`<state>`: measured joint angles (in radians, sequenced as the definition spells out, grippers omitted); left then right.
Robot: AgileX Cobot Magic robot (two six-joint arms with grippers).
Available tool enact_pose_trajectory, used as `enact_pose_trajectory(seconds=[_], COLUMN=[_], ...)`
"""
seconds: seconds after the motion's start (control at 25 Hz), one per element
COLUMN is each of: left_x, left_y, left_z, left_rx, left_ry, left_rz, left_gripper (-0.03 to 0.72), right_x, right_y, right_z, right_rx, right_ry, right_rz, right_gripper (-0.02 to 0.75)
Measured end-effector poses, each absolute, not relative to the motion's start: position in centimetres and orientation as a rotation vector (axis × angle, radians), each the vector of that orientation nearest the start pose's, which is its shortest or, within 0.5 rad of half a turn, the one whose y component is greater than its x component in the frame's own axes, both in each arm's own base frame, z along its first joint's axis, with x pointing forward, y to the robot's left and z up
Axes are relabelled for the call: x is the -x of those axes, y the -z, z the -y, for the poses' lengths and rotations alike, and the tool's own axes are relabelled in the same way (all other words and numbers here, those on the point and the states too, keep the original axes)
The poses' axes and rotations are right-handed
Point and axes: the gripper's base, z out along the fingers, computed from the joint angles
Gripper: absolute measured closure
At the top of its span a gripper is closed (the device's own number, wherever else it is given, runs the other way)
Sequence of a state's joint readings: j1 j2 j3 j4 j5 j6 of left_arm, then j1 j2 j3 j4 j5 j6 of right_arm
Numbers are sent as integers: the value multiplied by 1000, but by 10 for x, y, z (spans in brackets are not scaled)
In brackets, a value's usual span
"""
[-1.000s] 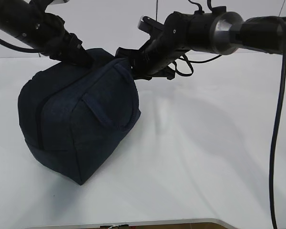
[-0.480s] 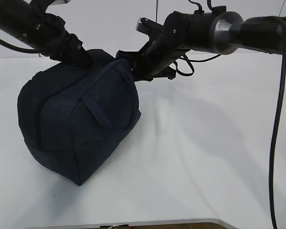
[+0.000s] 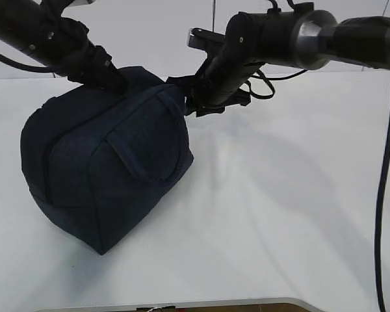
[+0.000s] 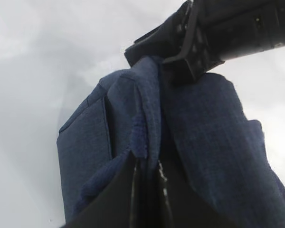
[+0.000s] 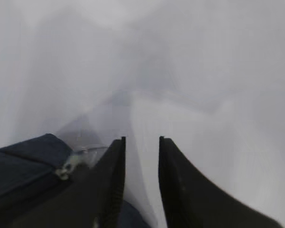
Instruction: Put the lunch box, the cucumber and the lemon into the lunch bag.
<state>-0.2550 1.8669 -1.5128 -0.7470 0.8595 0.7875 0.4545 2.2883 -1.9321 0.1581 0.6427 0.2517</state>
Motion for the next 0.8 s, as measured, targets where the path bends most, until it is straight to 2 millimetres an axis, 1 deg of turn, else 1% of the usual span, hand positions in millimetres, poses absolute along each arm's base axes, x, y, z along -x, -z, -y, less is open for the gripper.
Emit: enact_pose_trajectory(seconds=[0.12, 0.2, 0.36, 0.44, 0.48, 0.6, 0.68, 0.8], left_x=[-385, -385, -385, -385, -385, -386, -385, -381], left_y=[-274, -274, -274, -274, -274, -275, -277, -287], left_z=[149, 149, 149, 149, 149, 148, 147, 146], left_rx=[-814, -813, -814, -811, -809, -799, -796, -801], left_ry=[693, 696, 697, 698, 697, 703, 701, 690], left_rz=[-2335, -2334, -2335, -2335, -2334, -2332, -2327, -2305], left_gripper=[681, 665, 602, 545, 515, 369, 305, 271], right_x=[-460, -458, -455, -453, -452, -446, -441, -434], right_y=[-202, -213, -247, -265, -272, -293, -305, -317], right_z=[-229, -226, -223, -220, -218, -213, -209, -205], right_rx=[183, 196, 216, 237, 258, 356, 413, 441], right_ry=[-397, -382, -374, -355, -336, -252, -208, -187], right_rz=[-2531, -2513, -2436, -2400, -2390, -2372, -2368, -2377], right_gripper=[414, 360, 337, 333, 332, 330, 330, 330])
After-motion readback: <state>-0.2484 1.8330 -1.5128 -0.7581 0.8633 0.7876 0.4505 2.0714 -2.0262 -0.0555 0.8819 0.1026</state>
